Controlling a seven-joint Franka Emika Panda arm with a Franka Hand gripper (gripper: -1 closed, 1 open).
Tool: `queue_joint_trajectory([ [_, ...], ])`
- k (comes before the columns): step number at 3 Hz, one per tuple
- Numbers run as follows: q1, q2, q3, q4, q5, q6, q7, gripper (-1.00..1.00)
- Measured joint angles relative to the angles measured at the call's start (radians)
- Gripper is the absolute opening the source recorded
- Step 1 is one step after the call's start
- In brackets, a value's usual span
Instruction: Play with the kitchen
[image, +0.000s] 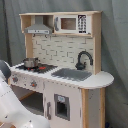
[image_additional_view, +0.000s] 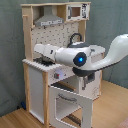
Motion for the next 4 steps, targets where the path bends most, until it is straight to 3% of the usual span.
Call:
queue_joint_trajectory([
  [3,0.092,0.163,-0.001,-0.259,-0.205,-0.032,0.079,1.0],
  [4,0.118,0.208,-0.001,-0.326,-0.252,-0.047,0.102,1.0],
])
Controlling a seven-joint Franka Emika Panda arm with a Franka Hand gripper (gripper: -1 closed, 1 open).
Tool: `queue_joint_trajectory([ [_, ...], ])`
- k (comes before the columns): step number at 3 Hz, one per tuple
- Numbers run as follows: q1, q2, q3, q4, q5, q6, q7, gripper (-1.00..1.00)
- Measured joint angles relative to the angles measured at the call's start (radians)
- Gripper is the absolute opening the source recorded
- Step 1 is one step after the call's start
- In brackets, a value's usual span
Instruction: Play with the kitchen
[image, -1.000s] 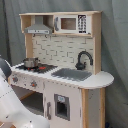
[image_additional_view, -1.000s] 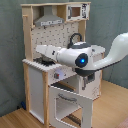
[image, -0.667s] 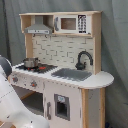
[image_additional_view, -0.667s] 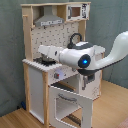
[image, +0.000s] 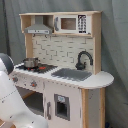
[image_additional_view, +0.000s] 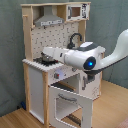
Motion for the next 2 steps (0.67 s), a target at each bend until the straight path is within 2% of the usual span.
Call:
queue_joint_trajectory([
  [1,0.026,0.046,0.0,-0.068,-0.047,-0.021,0.021,1.0],
  [2,0.065,0.113,0.001,-0.166,-0.114,-0.058,0.049,1.0],
])
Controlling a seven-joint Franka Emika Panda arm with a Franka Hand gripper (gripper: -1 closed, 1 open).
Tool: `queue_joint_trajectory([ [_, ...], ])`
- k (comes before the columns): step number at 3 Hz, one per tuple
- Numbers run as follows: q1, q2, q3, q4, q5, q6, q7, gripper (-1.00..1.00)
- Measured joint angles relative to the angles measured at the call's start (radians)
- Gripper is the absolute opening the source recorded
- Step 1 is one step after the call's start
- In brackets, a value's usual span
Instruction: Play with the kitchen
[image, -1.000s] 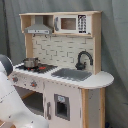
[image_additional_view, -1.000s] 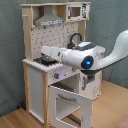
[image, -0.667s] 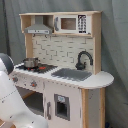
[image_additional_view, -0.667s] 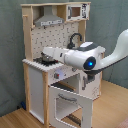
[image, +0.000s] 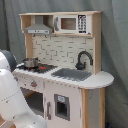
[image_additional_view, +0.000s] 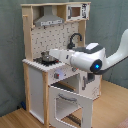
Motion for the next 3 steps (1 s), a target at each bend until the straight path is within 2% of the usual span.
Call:
queue_joint_trajectory([
  [3,0.096,0.175,0.01,-0.238,-0.151,-0.133,0.047,1.0],
])
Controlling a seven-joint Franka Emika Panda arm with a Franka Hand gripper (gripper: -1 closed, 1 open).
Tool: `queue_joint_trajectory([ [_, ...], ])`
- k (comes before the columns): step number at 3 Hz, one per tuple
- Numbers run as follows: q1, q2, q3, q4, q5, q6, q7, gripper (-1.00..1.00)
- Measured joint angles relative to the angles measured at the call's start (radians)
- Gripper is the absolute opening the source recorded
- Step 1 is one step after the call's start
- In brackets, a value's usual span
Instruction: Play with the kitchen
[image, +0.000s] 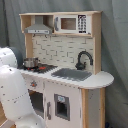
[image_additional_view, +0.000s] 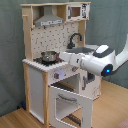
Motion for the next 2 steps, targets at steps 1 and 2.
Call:
queue_joint_trajectory([
  [1,0.024,0.046,0.011,-0.072,-0.024,-0.059,0.0,1.0],
  [2,0.026,0.065,0.049,-0.141,-0.016,-0.127,-0.002,1.0],
])
